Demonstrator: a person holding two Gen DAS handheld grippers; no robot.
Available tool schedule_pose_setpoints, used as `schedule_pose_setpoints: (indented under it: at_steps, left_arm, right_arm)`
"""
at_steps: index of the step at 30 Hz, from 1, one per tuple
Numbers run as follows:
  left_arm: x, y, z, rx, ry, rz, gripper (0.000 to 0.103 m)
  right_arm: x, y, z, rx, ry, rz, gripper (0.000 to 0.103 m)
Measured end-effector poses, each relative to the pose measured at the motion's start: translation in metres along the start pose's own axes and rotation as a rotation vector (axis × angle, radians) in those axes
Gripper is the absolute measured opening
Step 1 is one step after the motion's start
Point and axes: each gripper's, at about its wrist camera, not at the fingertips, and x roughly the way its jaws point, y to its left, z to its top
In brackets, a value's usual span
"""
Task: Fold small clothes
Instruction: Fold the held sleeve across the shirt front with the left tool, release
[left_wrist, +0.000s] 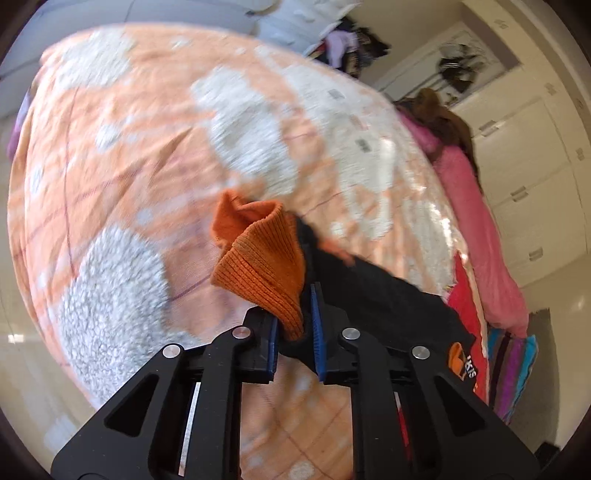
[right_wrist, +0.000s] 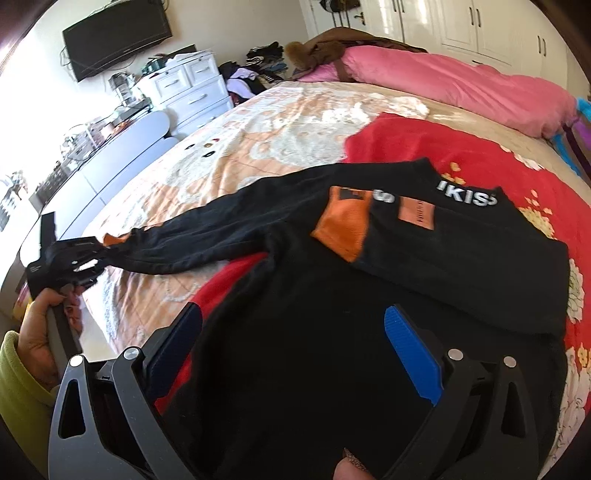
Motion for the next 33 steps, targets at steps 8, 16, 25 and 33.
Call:
schedule_pose_setpoints:
  at_steps: [8,16,25,33]
  left_arm:
    - [-0.029,-0.08,-0.006,0.203,-0.057,-0.096,0.008]
    - [-0.025,-0.19,-0.046,0.406,-0.019,-0.189,0.008]
    - [0.016,-0.297,-0.126,0.586,0.098,-0.263,0.008]
    - [0.069,-0.35,-0.206,0.706,0.224,-0.269,0.004]
  right_arm:
    - [-0.025,-0.07,-0.01,0.003,-0.013,-0.096,0.099]
    - [-0.042,-0.176,-0.026,0.203,-0.056,-0.201,0.099]
    - [-0.064,-0.25,-0.03,0.412,-0.111,-0.21,0.099]
    - [-0.093,-0.287,-0.034,0.555,-0.181,-0.202,0.099]
